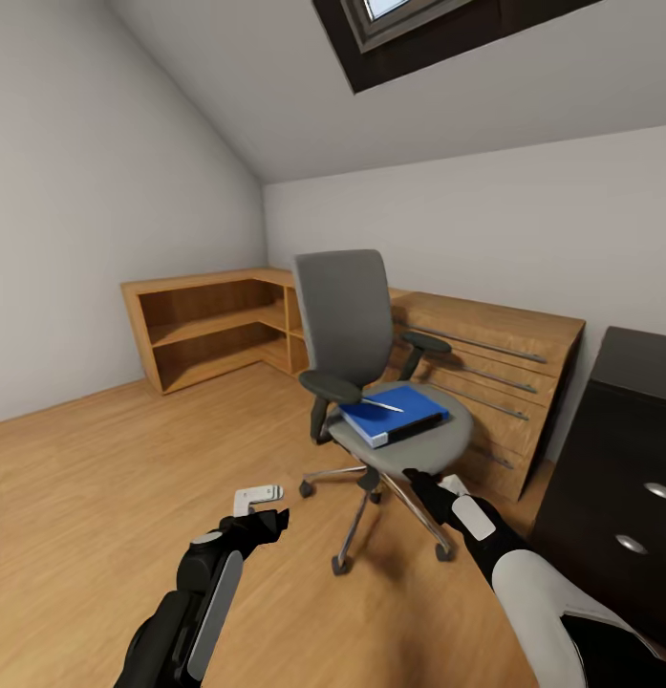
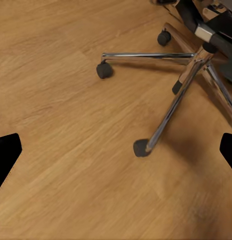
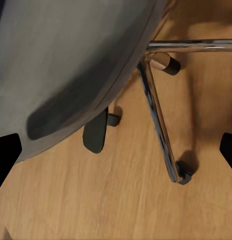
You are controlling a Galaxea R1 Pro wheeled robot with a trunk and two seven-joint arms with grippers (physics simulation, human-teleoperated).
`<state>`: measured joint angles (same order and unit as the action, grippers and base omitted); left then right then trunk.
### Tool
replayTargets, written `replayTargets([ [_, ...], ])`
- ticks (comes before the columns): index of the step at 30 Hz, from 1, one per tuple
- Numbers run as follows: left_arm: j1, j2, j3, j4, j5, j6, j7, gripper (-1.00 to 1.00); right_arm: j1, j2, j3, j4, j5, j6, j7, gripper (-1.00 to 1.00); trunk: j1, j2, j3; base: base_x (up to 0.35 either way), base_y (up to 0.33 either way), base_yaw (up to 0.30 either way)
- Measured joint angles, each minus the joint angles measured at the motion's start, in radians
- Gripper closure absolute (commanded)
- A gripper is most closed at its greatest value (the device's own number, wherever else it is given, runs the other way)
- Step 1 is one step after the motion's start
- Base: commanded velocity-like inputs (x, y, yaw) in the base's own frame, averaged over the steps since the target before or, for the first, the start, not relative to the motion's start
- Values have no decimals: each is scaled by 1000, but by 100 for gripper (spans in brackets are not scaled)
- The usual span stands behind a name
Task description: In the bedroom, organize the workspace by keeping the computer under the desk, ensuring the monitor is on the desk, placing the keyboard on the desk next to the monitor, placing the mouse on the desk next to the keyboard, moving the folder from the swivel chair onto the desk next to the mouse, stacking the notebook on top of the folder with the pen on top of the notebook, and positioning the swivel chair next to the desk.
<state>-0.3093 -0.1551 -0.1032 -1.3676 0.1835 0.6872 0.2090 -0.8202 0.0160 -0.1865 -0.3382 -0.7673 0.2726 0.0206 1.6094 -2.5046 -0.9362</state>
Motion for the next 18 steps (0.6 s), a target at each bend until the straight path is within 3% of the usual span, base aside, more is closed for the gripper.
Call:
replayTargets([
  [11, 0, 0, 0, 0, 0, 0, 0, -100, 0, 2, 0, 0, 0, 0, 0, -100, 0, 0, 0, 9, 20, 0],
  [18, 0, 0, 0, 0, 0, 0, 0, -100, 0, 2, 0, 0, 0, 0, 1, -100, 1, 0, 0, -209, 0, 0],
])
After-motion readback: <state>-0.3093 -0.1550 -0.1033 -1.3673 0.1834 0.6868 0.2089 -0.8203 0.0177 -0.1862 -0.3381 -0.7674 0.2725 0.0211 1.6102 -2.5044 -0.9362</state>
